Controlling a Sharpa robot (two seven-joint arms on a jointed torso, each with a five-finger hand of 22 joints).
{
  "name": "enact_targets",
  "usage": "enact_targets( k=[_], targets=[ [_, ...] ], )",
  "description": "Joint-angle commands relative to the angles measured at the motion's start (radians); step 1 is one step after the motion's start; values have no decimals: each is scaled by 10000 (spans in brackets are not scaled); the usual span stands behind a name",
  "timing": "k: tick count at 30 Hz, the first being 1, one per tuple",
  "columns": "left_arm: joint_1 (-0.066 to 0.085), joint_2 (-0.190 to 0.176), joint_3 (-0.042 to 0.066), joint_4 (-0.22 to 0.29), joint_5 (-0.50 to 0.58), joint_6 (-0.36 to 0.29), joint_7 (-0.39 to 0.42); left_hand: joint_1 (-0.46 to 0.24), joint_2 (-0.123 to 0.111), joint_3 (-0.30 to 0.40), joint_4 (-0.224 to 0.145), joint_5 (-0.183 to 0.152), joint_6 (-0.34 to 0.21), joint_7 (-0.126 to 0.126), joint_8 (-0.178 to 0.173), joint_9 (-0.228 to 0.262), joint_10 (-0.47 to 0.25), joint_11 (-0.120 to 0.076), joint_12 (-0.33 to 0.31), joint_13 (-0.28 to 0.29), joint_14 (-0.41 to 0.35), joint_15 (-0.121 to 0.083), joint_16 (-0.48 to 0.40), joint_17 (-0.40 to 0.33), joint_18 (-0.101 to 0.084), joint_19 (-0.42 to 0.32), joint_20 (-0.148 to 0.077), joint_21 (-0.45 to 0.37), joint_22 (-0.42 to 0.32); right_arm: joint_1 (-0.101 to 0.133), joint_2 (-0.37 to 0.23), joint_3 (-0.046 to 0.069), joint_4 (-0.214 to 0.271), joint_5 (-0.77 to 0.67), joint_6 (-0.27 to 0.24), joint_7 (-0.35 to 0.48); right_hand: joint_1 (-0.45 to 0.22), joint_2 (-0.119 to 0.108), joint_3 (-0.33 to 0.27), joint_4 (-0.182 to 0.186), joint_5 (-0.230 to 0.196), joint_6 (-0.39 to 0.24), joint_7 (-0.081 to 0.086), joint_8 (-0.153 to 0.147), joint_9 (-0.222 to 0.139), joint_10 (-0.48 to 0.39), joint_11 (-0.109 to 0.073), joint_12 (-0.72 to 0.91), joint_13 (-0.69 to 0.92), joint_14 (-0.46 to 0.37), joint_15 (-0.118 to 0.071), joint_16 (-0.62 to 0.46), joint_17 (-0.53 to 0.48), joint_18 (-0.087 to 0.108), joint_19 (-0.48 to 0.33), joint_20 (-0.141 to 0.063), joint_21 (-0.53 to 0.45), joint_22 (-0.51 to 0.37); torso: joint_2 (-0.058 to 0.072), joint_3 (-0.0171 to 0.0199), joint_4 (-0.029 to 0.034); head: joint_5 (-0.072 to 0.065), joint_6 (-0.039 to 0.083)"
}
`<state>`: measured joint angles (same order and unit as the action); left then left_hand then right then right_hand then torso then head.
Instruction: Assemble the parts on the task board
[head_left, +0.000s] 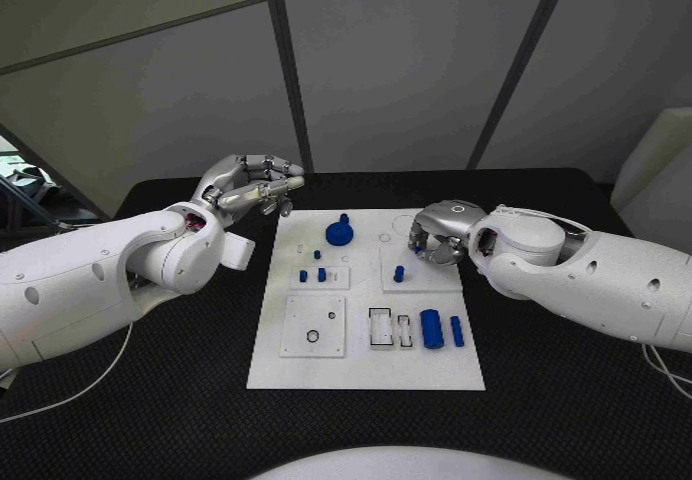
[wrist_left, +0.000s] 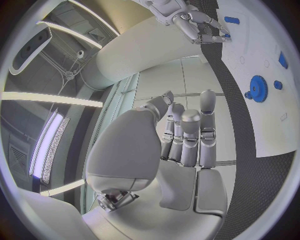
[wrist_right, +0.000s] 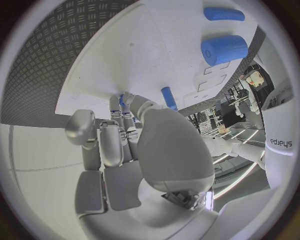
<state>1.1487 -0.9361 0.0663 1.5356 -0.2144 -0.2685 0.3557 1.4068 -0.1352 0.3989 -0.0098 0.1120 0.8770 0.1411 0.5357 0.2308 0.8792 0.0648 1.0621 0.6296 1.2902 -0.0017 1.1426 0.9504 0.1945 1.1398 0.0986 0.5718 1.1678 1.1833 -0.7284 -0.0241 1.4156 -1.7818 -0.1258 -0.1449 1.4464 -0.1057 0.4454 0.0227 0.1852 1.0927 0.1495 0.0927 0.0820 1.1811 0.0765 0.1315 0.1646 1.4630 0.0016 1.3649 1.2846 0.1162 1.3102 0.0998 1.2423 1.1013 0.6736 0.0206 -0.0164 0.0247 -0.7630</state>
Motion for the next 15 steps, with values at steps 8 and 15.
enact_targets(
  k=[8, 15],
  targets=[
    [11, 25, 7, -19, 67, 30, 102, -77, 10, 129, -16, 25, -197, 37, 159, 56, -118, 20, -47, -113, -121, 7, 75, -62, -170, -26, 32, -3, 25, -42, -59, -32, 62, -307, 49, -173, 152, 159, 355, -305, -54, 215, 3, 24, 42, 228, -10, -3, -12, 608, -89, 133, 75, -193, 128, -33, 254, 259, -18, 5, -4, -37, -35],
    [9, 39, 7, -45, 67, 27, 73, -74, -2, 175, -24, 24, -288, 55, 234, 83, -151, 36, -81, -181, -135, 18, 103, -89, -168, -38, 39, -16, 34, -44, -137, -30, 229, -336, -412, -135, 142, 159, 460, -431, -48, 266, 8, 13, 50, 280, -9, -11, -25, 612, -91, 176, 103, -216, 173, -38, 364, 398, -24, 5, -8, -38, -23]
  ],
)
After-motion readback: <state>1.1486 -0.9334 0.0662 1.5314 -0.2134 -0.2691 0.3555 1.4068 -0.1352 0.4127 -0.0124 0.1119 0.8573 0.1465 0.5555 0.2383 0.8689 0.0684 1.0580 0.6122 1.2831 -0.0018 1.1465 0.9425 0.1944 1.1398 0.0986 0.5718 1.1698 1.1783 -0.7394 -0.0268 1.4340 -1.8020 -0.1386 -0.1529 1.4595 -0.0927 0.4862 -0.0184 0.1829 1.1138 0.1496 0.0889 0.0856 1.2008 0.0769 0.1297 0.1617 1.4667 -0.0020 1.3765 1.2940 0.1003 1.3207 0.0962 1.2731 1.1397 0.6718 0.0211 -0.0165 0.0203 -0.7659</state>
